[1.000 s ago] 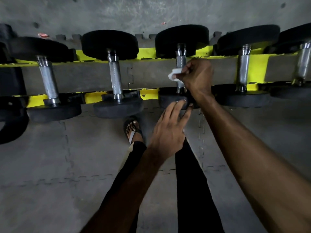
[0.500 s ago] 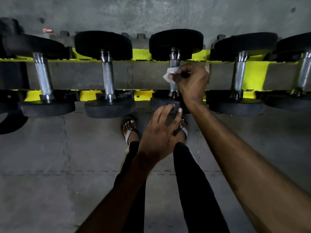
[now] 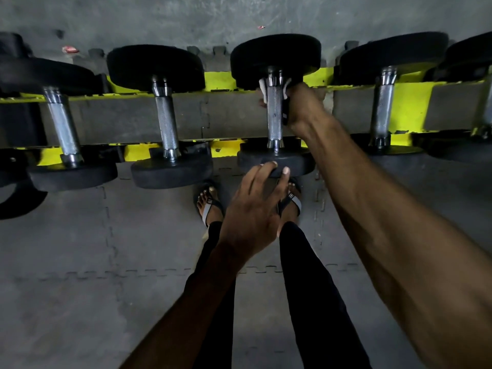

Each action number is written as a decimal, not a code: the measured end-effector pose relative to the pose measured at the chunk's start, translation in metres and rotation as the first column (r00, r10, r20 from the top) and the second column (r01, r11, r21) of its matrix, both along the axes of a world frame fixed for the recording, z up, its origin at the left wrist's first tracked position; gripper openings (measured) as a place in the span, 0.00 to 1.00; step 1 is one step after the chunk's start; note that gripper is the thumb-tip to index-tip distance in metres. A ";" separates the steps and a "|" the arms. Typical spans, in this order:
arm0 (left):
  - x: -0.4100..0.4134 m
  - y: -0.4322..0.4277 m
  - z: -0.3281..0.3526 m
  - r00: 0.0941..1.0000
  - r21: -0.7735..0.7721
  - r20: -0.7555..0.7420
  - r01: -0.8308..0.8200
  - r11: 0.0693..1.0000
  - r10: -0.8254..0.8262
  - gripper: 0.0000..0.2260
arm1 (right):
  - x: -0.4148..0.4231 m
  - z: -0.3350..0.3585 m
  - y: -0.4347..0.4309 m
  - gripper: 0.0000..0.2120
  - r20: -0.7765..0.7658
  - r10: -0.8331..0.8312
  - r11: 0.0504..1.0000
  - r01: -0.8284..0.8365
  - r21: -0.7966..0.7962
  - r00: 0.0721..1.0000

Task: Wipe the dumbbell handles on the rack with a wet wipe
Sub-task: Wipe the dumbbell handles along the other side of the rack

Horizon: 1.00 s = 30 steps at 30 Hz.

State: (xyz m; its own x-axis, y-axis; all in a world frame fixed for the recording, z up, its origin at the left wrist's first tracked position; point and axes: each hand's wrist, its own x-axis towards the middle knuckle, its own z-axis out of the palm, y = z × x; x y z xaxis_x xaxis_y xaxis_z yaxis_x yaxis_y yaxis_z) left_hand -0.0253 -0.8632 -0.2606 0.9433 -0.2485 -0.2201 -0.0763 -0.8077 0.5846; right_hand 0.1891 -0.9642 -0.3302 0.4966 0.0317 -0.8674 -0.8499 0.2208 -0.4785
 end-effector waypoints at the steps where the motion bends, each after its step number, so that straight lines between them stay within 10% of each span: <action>1: 0.000 0.000 0.000 1.000 0.004 0.011 -0.003 1.000 0.003 0.30 | 0.002 -0.001 -0.001 0.14 -0.053 -0.061 0.984 0.069 0.166 0.997; 5: 0.002 0.001 0.002 1.000 0.008 0.025 -0.005 1.000 0.004 0.28 | 0.004 0.007 0.000 0.20 -0.210 -0.151 0.885 0.227 0.407 0.966; 11: 0.003 0.002 0.002 1.000 -0.009 0.001 -0.001 1.000 0.001 0.28 | -0.004 0.002 -0.003 0.06 0.164 -0.021 0.934 0.078 -0.348 0.986; 22: 0.000 0.001 -0.003 1.000 0.007 0.002 -0.008 1.000 0.008 0.30 | -0.019 0.008 -0.036 0.12 0.226 0.317 0.898 -0.215 -0.383 0.921; 26: 0.000 0.000 -0.002 0.999 -0.013 0.032 -0.024 1.000 0.025 0.29 | -0.047 0.024 -0.048 0.13 0.042 0.645 0.689 -0.557 -0.463 0.763; 30: -0.002 0.001 -0.004 1.000 0.013 0.007 0.000 1.000 0.000 0.31 | -0.054 0.029 -0.035 0.15 0.028 0.749 0.506 -0.545 -0.668 0.662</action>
State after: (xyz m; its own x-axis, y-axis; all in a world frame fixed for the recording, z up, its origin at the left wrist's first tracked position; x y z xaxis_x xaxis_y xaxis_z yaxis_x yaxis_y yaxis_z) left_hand -0.0273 -0.8621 -0.2648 0.9448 -0.2454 -0.2172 -0.0801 -0.8155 0.5732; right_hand 0.1347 -0.9989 -0.3013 0.7579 0.0174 -0.6521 -0.4365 -0.7294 -0.5267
